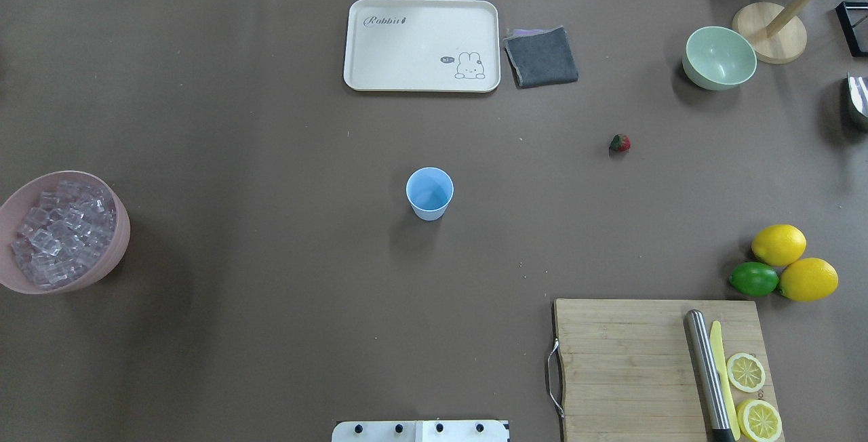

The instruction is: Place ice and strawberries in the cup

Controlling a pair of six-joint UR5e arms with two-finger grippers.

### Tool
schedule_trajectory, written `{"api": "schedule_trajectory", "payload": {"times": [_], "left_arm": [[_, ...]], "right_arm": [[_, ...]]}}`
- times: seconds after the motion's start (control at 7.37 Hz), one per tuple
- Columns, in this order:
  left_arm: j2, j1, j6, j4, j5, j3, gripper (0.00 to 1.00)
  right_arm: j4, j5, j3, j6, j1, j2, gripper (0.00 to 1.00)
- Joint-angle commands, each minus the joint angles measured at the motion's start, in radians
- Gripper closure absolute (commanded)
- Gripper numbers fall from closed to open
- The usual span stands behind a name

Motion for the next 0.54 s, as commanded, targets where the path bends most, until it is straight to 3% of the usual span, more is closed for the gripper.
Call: {"api": "schedule_trajectory", "payload": {"times": [0.0, 0.41], "left_arm": [[0.026, 0.003, 0.0, -0.006, -0.002, -0.002, 0.0], [0.024, 0.003, 0.0, -0.007, -0.003, -0.006, 0.0]], "right_arm": [[0.023, -0.006, 0.005, -0.002, 0.005, -0.003, 0.0], [0.048, -0.002, 0.014, 0.001, 0.016, 0.011, 0.0]]}}
